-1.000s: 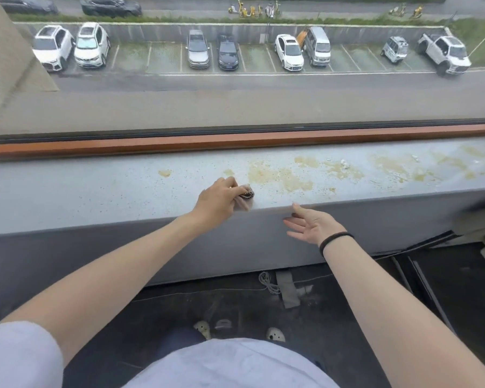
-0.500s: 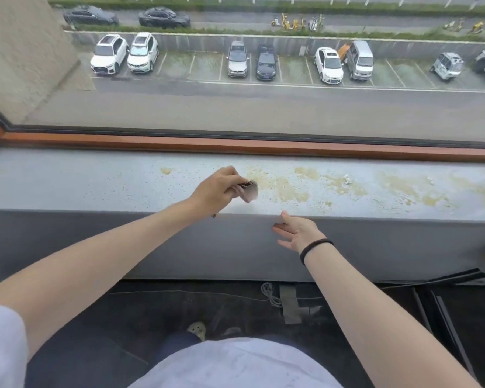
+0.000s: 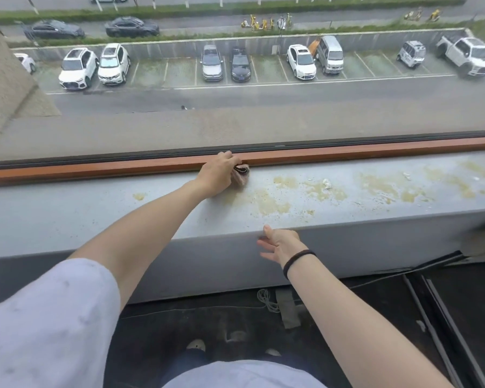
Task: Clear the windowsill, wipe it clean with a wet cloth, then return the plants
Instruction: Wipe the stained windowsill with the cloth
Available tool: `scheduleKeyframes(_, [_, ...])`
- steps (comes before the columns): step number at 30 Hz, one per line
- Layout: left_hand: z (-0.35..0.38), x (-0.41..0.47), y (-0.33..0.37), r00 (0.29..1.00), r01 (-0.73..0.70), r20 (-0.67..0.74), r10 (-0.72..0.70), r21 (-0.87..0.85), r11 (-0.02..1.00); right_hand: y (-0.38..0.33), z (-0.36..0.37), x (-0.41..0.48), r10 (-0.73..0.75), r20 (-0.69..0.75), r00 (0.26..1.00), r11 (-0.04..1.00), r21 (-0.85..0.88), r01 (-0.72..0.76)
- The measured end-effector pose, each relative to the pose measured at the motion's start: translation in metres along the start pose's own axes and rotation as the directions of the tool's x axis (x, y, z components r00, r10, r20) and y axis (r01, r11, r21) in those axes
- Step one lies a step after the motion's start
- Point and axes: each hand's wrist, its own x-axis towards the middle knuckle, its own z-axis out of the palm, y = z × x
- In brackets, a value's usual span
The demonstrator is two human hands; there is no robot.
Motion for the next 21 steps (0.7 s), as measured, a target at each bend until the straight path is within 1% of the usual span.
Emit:
scheduleKeyframes(4, [0.015,0.005,0.0,0.997,0.075,-0.025,-0.075,0.003,0.997,0.0,0.0,0.009,-0.003,-0.002,1.0,1.0,-0.014,0.003])
scheduleKeyframes(6, [0.015,0.003,0.002,0.998,0.061,-0.012,-0.061,0.013,0.998,0.002,0.001,0.01,-0.021,-0.013,1.0,0.999,-0.036,0.02])
scheduleKeyframes(7, [0.015,-0.003,0.005,0.999,0.031,0.02,-0.032,0.024,0.999,0.003,0.001,0.01,-0.026,-0.017,1.0,0.999,-0.04,0.025])
scheduleKeyframes(9, [0.018,-0.019,0.009,0.991,-0.074,0.11,0.071,0.023,0.997,0.003,0.001,0.009,-0.021,-0.014,1.0,0.999,-0.033,0.021])
scheduleKeyframes(11, [0.023,-0.041,0.01,0.957,-0.205,0.206,0.203,-0.012,0.979,0.003,0.002,0.009,-0.027,-0.021,0.999,0.999,-0.033,0.026])
scheduleKeyframes(12, [0.025,-0.05,0.008,0.94,-0.255,0.226,0.257,-0.038,0.966,0.004,0.002,0.008,-0.039,-0.025,0.999,0.998,-0.04,0.038])
scheduleKeyframes(13, [0.026,-0.054,0.007,0.936,-0.275,0.208,0.284,-0.07,0.959,0.005,0.001,0.007,-0.049,-0.025,0.998,0.998,-0.046,0.048])
scheduleKeyframes(14, [0.024,-0.052,0.005,0.951,-0.254,0.154,0.27,-0.112,0.961,0.006,0.001,0.007,-0.051,-0.022,0.998,0.998,-0.045,0.05])
scheduleKeyframes(15, [0.019,-0.044,0.002,0.972,-0.205,0.082,0.218,-0.146,0.968,0.006,0.001,0.006,-0.047,-0.019,0.999,0.998,-0.043,0.046])
scheduleKeyframes(17, [0.01,-0.02,-0.005,0.997,-0.075,-0.029,0.072,-0.145,0.987,0.006,-0.002,0.005,-0.043,-0.019,0.999,0.999,-0.029,0.042])
scheduleKeyframes(18, [0.006,-0.009,-0.009,0.999,-0.021,-0.044,0.016,-0.108,0.994,0.006,-0.002,0.005,-0.044,-0.024,0.999,0.999,-0.027,0.043])
scheduleKeyframes(19, [0.005,-0.003,-0.011,0.999,0.016,-0.031,-0.018,-0.062,0.998,0.006,-0.004,0.005,-0.043,-0.027,0.999,0.999,-0.026,0.042])
scheduleKeyframes(21, [0.012,-0.008,-0.006,0.998,0.053,0.035,-0.053,-0.01,0.999,0.009,-0.006,0.006,-0.039,-0.019,0.999,0.999,-0.025,0.039])
